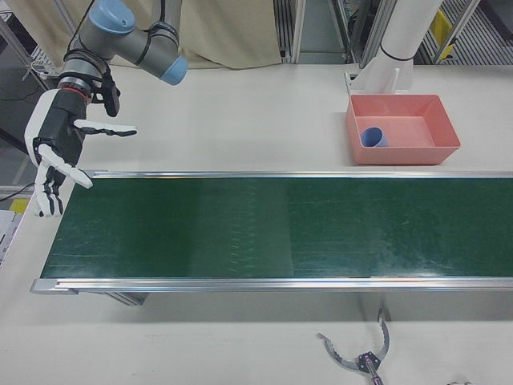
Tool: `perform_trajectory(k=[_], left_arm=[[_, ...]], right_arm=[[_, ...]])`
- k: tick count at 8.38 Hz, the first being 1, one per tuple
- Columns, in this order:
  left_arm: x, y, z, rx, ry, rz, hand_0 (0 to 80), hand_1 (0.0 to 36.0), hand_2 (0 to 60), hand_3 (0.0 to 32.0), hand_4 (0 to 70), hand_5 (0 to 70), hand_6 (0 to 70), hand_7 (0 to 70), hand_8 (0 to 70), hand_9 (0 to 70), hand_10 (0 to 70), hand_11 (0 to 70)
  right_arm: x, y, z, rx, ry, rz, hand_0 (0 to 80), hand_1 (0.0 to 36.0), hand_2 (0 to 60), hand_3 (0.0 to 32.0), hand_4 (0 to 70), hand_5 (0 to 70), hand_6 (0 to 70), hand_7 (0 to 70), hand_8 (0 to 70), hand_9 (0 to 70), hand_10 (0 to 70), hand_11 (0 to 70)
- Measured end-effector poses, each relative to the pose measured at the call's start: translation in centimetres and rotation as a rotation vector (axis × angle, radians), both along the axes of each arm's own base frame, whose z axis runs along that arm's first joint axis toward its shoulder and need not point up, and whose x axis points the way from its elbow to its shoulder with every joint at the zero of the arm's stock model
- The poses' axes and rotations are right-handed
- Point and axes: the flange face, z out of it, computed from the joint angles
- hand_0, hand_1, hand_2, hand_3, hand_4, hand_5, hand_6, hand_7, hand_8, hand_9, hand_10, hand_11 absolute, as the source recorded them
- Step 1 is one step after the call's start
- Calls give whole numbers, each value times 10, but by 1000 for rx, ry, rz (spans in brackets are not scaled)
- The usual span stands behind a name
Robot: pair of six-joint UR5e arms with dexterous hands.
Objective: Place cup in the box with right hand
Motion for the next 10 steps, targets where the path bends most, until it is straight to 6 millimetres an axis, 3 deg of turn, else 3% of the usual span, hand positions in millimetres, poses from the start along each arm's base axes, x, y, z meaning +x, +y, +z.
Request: perform_trajectory(k=[2,3,4,5,6,7,8,9,10], left_arm=[[0,0,0,0,0,0,0,0,0,0,0,0,0,0,0,0,0,0],[0,0,0,0,0,0,0,0,0,0,0,0,0,0,0,0,0,0],[0,0,-1,0,0,0,0,0,0,0,0,0,0,0,0,0,0,0],[0,0,0,0,0,0,0,0,0,0,0,0,0,0,0,0,0,0],[0,0,0,0,0,0,0,0,0,0,0,0,0,0,0,0,0,0],[0,0,0,0,0,0,0,0,0,0,0,0,0,0,0,0,0,0],[0,0,0,0,0,0,0,0,0,0,0,0,0,0,0,0,0,0],[0,0,0,0,0,-1,0,0,0,0,0,0,0,0,0,0,0,0],[0,0,0,0,0,-1,0,0,0,0,0,0,0,0,0,0,0,0]], right_arm=[[-2,-10,6,-10,-13,-3,649,196,25,0,194,80,59,182,92,166,27,64],[-2,-12,-5,-25,-22,-3,728,231,38,0,235,84,64,206,96,174,7,36],[-3,-11,-20,-53,-16,-3,670,253,71,0,170,83,60,192,95,171,0,26],[-4,-11,-36,-70,-7,-2,753,197,0,0,218,85,59,184,95,170,7,36],[-6,-14,-43,-78,-1,0,679,228,43,0,164,85,61,186,96,172,17,51],[-14,-18,-45,-81,2,3,654,220,46,0,156,84,60,184,96,171,26,64],[-26,-24,-47,-77,3,-3,659,187,11,0,162,84,59,174,93,166,34,75],[-42,-35,-50,-66,1,-9,635,193,20,0,106,86,57,161,93,164,46,93],[-62,-49,-61,-44,-4,-14,681,197,12,0,169,85,59,174,94,168,25,62]])
